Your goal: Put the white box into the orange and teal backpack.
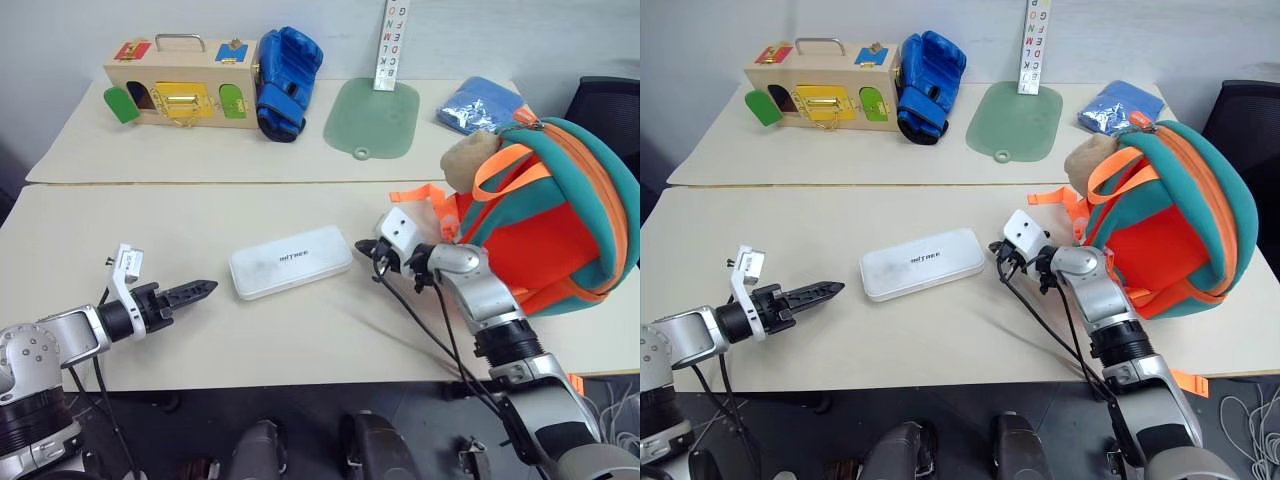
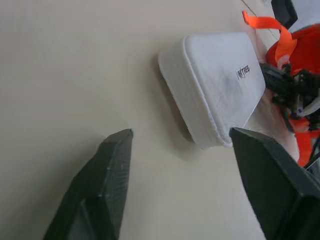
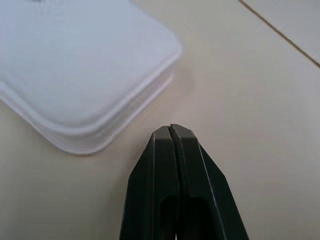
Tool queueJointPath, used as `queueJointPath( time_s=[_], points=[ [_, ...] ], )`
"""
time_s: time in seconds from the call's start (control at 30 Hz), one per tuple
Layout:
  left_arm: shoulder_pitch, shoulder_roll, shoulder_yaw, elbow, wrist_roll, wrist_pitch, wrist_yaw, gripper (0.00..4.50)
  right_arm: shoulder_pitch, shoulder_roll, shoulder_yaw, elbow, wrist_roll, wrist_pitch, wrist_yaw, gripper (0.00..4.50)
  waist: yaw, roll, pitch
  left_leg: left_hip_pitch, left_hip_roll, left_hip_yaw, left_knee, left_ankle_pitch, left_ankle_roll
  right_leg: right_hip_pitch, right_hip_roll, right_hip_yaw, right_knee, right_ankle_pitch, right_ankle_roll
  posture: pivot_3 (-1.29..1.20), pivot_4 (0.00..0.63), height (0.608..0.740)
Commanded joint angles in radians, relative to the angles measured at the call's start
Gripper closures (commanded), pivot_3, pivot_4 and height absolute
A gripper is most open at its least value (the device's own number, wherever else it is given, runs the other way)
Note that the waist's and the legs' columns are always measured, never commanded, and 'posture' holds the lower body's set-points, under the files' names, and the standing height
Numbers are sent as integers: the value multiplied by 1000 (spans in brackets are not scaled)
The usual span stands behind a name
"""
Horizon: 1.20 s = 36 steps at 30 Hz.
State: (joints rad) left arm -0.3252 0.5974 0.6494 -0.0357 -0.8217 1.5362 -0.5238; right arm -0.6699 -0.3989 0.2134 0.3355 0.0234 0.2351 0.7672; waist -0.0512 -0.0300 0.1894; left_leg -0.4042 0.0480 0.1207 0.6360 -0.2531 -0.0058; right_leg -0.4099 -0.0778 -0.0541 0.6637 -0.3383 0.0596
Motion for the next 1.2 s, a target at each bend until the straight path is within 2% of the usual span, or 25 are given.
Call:
queueJointPath(
  time_s=[0.03,0.07,0.3,0.57,0.73,0.9,1.0,1.2],
  points=[
    [-46,-9,15,60,-11,51,14,192,-25,6,0,2,-14,-41,1,4500,3,0,0,0,0,0,0,0,0,0,0,0,0,0,0,0,150,740],
    [-58,-11,1,81,-4,48,14,12,-25,9,0,4,-15,-42,3,4500,4,0,0,0,0,0,0,0,0,0,0,0,0,0,0,0,150,740],
    [-151,-37,-163,226,38,-7,-15,12,-26,23,-2,-3,-23,-38,3,4500,22,0,0,2,0,0,1,0,-1,1,0,0,2,0,0,0,150,740],
    [-286,-112,-304,369,80,-82,-45,12,-6,16,-11,-41,-22,-17,-6,4500,41,1,-1,2,-2,-1,4,0,0,3,-1,-1,2,0,1,0,150,740],
    [-334,-115,-418,425,124,-143,-111,12,12,8,-20,-68,-24,-3,-16,4500,48,1,-1,1,-1,-1,7,0,1,3,-1,-1,3,0,1,0,150,740],
    [-385,-109,-435,499,132,-171,-169,12,33,2,-27,-97,-22,11,-24,4500,48,1,-1,1,-1,-1,9,-1,1,4,-1,-1,4,0,1,0,150,740],
    [-408,-101,-424,519,124,-178,-201,617,65,-1,-28,-132,-20,24,-29,4500,47,1,-1,1,-1,-1,9,-1,1,4,-1,-1,4,0,1,0,150,740],
    [-421,-108,-442,538,126,-192,-240,2480,94,-4,-28,-205,-11,62,-20,4500,38,0,0,-1,0,-1,10,-1,1,2,0,-1,4,0,1,0,150,740]
  ],
)
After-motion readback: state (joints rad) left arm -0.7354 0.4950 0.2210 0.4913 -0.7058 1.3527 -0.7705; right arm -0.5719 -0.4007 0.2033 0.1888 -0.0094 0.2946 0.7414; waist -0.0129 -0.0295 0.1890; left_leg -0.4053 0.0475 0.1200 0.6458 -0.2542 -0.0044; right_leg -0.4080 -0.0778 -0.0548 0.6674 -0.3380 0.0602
